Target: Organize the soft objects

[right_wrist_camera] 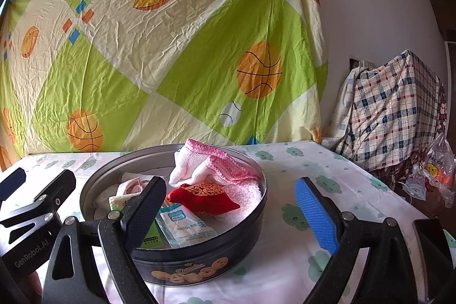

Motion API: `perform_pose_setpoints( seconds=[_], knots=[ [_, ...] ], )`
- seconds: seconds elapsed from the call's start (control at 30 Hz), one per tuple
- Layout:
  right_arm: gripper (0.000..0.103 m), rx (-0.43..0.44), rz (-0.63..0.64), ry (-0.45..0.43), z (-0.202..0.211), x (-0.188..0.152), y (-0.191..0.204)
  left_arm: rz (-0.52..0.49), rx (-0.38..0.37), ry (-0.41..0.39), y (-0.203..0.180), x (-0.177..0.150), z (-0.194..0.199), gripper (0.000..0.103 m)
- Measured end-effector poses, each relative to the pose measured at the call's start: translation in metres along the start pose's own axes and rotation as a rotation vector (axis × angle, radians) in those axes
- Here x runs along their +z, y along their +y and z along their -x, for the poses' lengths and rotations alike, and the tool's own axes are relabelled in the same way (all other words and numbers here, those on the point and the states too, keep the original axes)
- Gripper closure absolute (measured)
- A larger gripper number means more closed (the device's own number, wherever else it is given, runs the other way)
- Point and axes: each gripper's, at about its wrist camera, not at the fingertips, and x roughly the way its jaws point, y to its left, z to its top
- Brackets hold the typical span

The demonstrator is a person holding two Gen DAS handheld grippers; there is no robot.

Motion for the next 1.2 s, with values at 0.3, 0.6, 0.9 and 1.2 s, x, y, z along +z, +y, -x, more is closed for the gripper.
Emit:
perform_pose_setpoints(
  seconds=[0.3, 0.6, 0.9, 1.2],
  knots=[
    [0.009, -0.007, 0.0, -0.003, 0.0011, 0.0008, -0.0006, 0.007, 0.005, 0.004, 0.0009, -0.0009, 0.0002, 0.0],
    [0.009, -0.005, 0.0, -0.003, 0.0007, 0.001, -0.0018, 0.011, 0.009, 0.005, 0.0014, -0.0009, 0.0005, 0.0],
    [0.009, -0.008, 0.001, -0.005, 0.0012, 0.0013, -0.0031, 0.014, 0.011, 0.0, 0.0029, -0.0009, 0.0023, 0.0],
    [0.009, -0.011, 0.001, -0.006, 0.0014, 0.0017, -0.0035, 0.03, 0.027, 0.002, 0.007, -0.0004, 0.0025, 0.0]
  ],
)
